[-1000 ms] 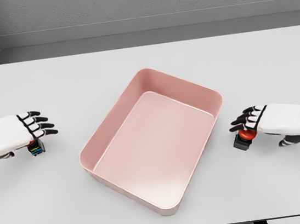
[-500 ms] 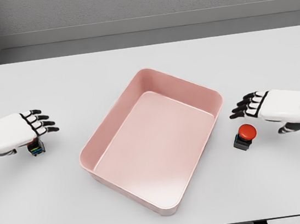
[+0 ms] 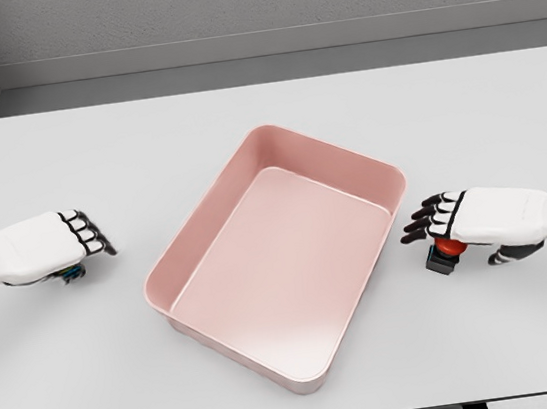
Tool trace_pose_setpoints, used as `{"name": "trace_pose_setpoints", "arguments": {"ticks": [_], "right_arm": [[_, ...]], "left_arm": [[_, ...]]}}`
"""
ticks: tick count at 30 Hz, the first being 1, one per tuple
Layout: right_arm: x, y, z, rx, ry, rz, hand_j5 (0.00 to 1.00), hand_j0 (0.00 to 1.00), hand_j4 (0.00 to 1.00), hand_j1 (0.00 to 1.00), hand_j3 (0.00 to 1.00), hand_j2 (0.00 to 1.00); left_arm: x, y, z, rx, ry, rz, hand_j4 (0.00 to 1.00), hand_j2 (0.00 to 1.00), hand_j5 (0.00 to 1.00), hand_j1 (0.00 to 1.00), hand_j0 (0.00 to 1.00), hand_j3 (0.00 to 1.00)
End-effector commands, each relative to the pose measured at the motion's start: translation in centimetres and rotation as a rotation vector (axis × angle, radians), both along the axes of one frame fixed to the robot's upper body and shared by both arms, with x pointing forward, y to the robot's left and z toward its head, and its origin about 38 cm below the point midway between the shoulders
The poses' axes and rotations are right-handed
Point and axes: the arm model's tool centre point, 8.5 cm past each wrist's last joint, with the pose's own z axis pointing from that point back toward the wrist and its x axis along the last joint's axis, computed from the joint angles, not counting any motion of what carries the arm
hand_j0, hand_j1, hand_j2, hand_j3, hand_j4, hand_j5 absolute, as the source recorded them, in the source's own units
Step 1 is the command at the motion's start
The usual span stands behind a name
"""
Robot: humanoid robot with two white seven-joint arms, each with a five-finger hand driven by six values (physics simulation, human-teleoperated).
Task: Put the industrial switch in the basket with both arms
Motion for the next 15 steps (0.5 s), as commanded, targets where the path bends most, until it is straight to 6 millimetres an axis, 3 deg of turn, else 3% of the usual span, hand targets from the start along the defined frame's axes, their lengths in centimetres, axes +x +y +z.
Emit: {"name": "trace_pose_setpoints", "arguments": {"ticks": [1,2,3,8,10,15], "right_arm": [[-0.03,0.00,0.02,0.004,0.003,0.000,1.00,1.00,1.00,1.00,1.00,1.00],[-0.09,0.03,0.01,0.002,0.003,0.008,0.93,0.93,0.93,0.93,0.93,0.93],[-0.13,0.06,0.02,0.003,0.003,0.013,0.77,0.77,0.77,0.77,0.77,0.77],[-0.28,-0.03,-0.30,-0.023,0.023,0.017,0.71,0.71,0.71,0.71,0.71,0.71],[-0.23,-0.04,-0.20,-0.023,0.020,0.017,0.71,0.71,0.71,0.71,0.71,0.71],[-0.17,-0.03,-0.11,-0.024,0.018,0.017,0.60,0.60,0.60,0.60,0.60,0.60]], "left_arm": [[-0.14,0.13,-0.11,0.034,0.024,0.007,0.43,0.43,0.43,0.43,0.43,0.43],[-0.18,0.02,-0.08,0.035,0.026,0.004,0.39,0.39,0.39,0.39,0.39,0.39],[-0.19,-0.01,-0.07,0.037,0.025,0.003,0.35,0.35,0.35,0.35,0.35,0.35],[-0.24,0.02,-0.25,0.056,0.041,0.007,0.22,0.22,0.22,0.22,0.22,0.22],[-0.26,0.05,-0.21,0.053,0.042,0.008,0.21,0.21,0.21,0.21,0.21,0.21],[-0.27,-0.28,0.19,0.024,0.041,0.005,0.20,0.20,0.20,0.20,0.20,0.20]]}}
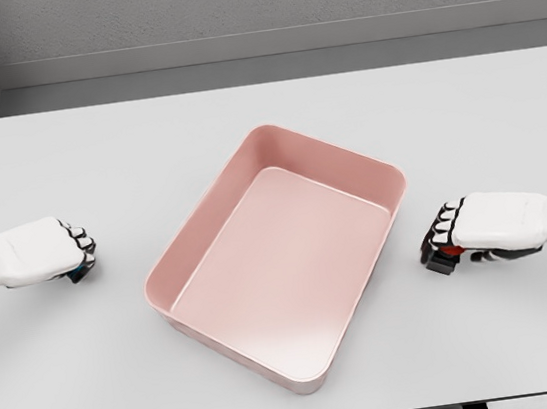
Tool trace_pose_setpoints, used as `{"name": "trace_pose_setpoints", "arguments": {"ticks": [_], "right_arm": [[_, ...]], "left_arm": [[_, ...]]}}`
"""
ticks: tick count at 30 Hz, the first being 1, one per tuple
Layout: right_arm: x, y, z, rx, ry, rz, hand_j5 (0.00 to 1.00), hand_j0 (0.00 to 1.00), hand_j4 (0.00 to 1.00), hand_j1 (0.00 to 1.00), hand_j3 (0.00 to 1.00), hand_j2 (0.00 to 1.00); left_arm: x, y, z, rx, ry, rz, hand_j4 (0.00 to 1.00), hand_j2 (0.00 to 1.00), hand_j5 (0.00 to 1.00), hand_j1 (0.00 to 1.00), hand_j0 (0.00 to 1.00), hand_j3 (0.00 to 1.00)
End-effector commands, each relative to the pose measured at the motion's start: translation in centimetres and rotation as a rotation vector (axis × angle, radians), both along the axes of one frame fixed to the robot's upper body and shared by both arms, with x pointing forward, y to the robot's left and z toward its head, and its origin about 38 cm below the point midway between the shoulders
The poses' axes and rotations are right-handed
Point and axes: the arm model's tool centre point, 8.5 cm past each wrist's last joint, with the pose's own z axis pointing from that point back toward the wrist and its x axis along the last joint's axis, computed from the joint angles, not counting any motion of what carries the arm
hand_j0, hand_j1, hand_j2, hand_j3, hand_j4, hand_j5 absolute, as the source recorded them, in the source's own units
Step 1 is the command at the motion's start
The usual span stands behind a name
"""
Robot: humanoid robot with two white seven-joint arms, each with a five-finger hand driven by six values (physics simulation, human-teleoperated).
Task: Put the industrial switch in the basket with both arms
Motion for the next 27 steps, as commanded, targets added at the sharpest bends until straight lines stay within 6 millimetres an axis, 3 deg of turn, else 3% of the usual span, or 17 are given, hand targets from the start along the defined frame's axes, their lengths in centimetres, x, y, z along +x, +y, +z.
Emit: {"name": "trace_pose_setpoints", "arguments": {"ticks": [1,6,8,16,27], "right_arm": [[0.0,0.0,0.0,-0.002,0.002,-0.001,0.59,0.59,0.59,0.59,0.59,0.59],[0.0,0.0,0.1,-0.004,0.000,0.000,0.40,0.40,0.40,0.40,0.40,0.40],[0.1,0.0,0.2,-0.004,-0.003,0.000,0.38,0.38,0.38,0.38,0.38,0.38],[0.9,-0.3,1.7,-0.008,-0.046,-0.007,0.38,0.38,0.38,0.38,0.38,0.38],[2.9,-1.3,7.2,0.014,-0.197,-0.040,0.39,0.39,0.39,0.39,0.39,0.39]], "left_arm": [[0.0,-0.2,0.2,-0.018,0.003,-0.001,0.19,0.19,0.19,0.19,0.19,0.19],[0.1,-1.0,1.1,-0.037,-0.019,-0.021,0.11,0.11,0.11,0.11,0.11,0.11],[0.0,-1.6,1.6,-0.051,-0.028,-0.038,0.11,0.11,0.11,0.11,0.11,0.11],[0.8,-5.0,6.1,-0.218,-0.090,-0.113,0.11,0.11,0.11,0.11,0.11,0.11],[1.4,-9.1,9.2,-0.376,-0.140,-0.205,0.11,0.11,0.11,0.11,0.11,0.11]]}}
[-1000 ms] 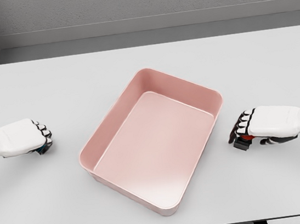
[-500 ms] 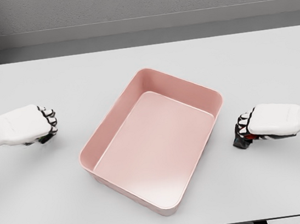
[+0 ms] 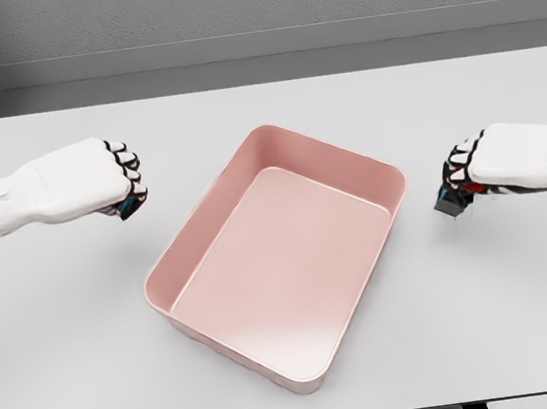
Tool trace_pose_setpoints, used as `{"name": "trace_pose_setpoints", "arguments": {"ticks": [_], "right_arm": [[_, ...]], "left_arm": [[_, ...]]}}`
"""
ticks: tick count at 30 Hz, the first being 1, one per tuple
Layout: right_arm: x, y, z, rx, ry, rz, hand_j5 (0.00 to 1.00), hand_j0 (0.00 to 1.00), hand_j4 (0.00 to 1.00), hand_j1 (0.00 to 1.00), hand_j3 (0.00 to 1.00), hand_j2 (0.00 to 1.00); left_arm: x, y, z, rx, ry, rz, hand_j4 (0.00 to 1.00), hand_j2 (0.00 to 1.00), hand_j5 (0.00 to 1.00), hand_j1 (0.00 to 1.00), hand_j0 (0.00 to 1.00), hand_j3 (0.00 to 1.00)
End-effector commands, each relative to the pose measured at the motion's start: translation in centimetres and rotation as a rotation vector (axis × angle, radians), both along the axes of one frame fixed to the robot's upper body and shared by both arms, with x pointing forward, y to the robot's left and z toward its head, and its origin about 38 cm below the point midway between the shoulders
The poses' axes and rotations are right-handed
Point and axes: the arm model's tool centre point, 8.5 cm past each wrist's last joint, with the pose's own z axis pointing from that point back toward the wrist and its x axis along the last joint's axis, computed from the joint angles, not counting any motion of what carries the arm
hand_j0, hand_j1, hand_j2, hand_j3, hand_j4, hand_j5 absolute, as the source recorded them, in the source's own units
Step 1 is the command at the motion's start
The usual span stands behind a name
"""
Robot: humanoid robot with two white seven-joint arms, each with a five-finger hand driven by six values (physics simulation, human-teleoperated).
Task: Put the industrial switch in the basket with both arms
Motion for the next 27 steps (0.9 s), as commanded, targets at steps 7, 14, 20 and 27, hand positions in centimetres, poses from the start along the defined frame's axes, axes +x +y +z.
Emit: {"name": "trace_pose_setpoints", "arguments": {"ticks": [7,14,20,27], "right_arm": [[0.7,0.3,1.9,0.024,-0.044,0.005,0.39,0.39,0.39,0.39,0.39,0.39],[1.3,1.3,3.2,0.034,-0.076,0.030,0.40,0.40,0.40,0.40,0.40,0.40],[2.0,5.3,1.9,0.049,-0.045,0.133,0.40,0.40,0.40,0.40,0.40,0.40],[2.4,7.2,2.2,0.065,-0.055,0.178,0.40,0.40,0.40,0.40,0.40,0.40]], "left_arm": [[0.5,-5.4,0.9,-0.161,-0.011,-0.107,0.11,0.11,0.11,0.11,0.11,0.11],[0.4,-10.5,1.3,-0.201,-0.013,-0.230,0.11,0.11,0.11,0.11,0.11,0.11],[-0.5,-14.8,0.7,-0.201,0.012,-0.336,0.12,0.12,0.12,0.12,0.12,0.12],[-1.0,-15.4,-0.9,-0.156,0.033,-0.350,0.75,0.75,0.75,0.75,0.75,0.75]]}}
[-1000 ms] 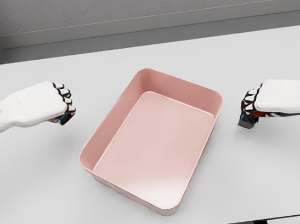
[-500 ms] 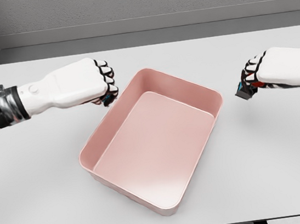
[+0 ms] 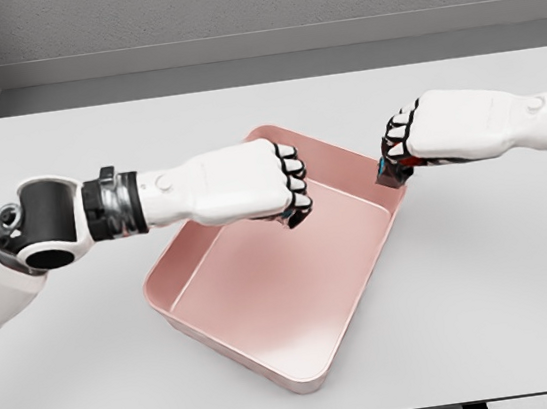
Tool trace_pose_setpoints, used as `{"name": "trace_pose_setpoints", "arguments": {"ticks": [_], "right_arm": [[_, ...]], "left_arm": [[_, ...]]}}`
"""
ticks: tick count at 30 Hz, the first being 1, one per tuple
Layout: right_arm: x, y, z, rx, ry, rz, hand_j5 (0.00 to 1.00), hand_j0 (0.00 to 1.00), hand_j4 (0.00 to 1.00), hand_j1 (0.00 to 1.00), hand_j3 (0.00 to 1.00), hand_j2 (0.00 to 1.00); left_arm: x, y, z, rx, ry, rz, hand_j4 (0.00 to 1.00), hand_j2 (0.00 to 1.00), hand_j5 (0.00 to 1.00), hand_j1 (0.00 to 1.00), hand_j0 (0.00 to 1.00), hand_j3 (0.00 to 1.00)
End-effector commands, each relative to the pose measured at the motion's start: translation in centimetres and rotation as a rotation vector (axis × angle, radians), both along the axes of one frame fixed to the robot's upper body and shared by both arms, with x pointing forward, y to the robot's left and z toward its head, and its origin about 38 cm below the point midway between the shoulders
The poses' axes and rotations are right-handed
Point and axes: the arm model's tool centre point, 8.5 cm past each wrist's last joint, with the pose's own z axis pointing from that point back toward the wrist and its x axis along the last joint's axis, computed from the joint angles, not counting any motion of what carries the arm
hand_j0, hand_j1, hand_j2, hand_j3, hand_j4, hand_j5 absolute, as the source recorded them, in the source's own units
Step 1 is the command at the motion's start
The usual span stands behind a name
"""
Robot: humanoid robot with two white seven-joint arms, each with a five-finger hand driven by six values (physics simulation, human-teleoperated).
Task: Put the industrial switch in the basket with both arms
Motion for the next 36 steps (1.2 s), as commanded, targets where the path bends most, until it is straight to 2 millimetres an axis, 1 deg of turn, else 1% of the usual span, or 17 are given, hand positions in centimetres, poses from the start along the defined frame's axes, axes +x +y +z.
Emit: {"name": "trace_pose_setpoints", "arguments": {"ticks": [1,3,5,8,9,12,13,16,19,22,23,24,25,31,33,34,36], "right_arm": [[-0.1,0.8,-0.7,0.011,0.021,0.017,0.40,0.40,0.40,0.40,0.40,0.40],[0.0,1.3,-0.7,0.012,0.021,0.031,0.40,0.40,0.40,0.40,0.40,0.40],[0.0,1.8,-0.7,0.012,0.022,0.043,0.40,0.40,0.40,0.40,0.40,0.40],[0.1,2.0,-0.6,0.015,0.017,0.047,0.40,0.40,0.40,0.40,0.40,0.40],[0.1,2.0,-0.6,0.015,0.019,0.047,0.40,0.40,0.40,0.40,0.40,0.40],[0.1,2.1,-0.6,0.015,0.019,0.049,0.40,0.40,0.40,0.40,0.40,0.40],[0.1,2.6,-0.8,0.023,0.023,0.061,0.40,0.40,0.40,0.40,0.40,0.40],[0.1,4.3,-1.2,0.026,0.033,0.102,0.40,0.40,0.40,0.40,0.40,0.40],[0.0,5.4,-1.7,0.026,0.047,0.132,0.40,0.40,0.40,0.40,0.40,0.40],[0.0,7.0,-1.7,0.032,0.047,0.170,0.42,0.42,0.42,0.42,0.42,0.42],[0.0,7.7,-1.5,0.038,0.043,0.188,0.48,0.48,0.48,0.48,0.48,0.48],[0.0,8.0,-1.5,0.037,0.044,0.197,0.72,0.72,0.72,0.72,0.72,0.72],[0.0,8.0,-1.5,0.036,0.043,0.196,1.00,1.00,1.00,1.00,1.00,1.00],[0.0,8.0,-1.3,0.035,0.037,0.196,1.00,1.00,1.00,1.00,1.00,1.00],[0.2,7.6,-0.9,0.035,0.027,0.187,1.00,1.00,1.00,1.00,1.00,1.00],[0.3,7.3,-0.4,0.039,0.013,0.179,1.00,1.00,1.00,1.00,1.00,1.00],[0.8,5.2,1.8,0.060,-0.034,0.124,1.00,1.00,1.00,1.00,1.00,1.00]], "left_arm": [[0.0,0.0,-0.2,0.005,0.003,0.001,0.77,0.77,0.77,0.77,0.77,0.77],[0.1,0.2,-0.3,0.008,0.005,0.007,0.88,0.88,0.88,0.88,0.88,0.88],[0.2,0.5,-0.1,0.010,0.000,0.014,0.95,0.95,0.95,0.95,0.95,0.95],[0.3,1.2,-0.3,0.026,0.000,0.028,0.98,0.98,0.98,0.98,0.98,0.98],[0.5,2.1,-0.3,0.040,-0.001,0.046,1.00,1.00,1.00,1.00,1.00,1.00],[0.9,5.2,-0.4,0.097,-0.002,0.106,1.00,1.00,1.00,1.00,1.00,1.00],[1.0,6.6,0.0,0.113,-0.011,0.133,1.00,1.00,1.00,1.00,1.00,1.00],[1.3,9.6,0.8,0.140,-0.015,0.192,1.00,1.00,1.00,1.00,1.00,1.00],[1.2,11.5,1.9,0.118,0.017,0.225,1.00,1.00,1.00,1.00,1.00,1.00],[0.8,14.2,1.5,0.120,0.047,0.288,1.00,1.00,1.00,1.00,1.00,1.00],[0.6,15.4,1.3,0.130,0.054,0.314,1.00,1.00,1.00,1.00,1.00,1.00],[0.4,16.0,1.2,0.136,0.059,0.330,1.00,1.00,1.00,1.00,1.00,1.00],[0.3,16.6,1.1,0.138,0.063,0.346,1.00,1.00,1.00,1.00,1.00,1.00],[0.1,19.4,1.2,0.167,0.066,0.415,1.00,1.00,1.00,1.00,1.00,1.00],[0.3,19.7,1.5,0.161,0.061,0.428,1.00,1.00,1.00,1.00,1.00,1.00],[0.3,19.9,1.6,0.156,0.060,0.433,1.00,1.00,1.00,1.00,1.00,1.00],[0.4,20.0,1.4,0.166,0.063,0.438,1.00,1.00,1.00,1.00,1.00,1.00]]}}
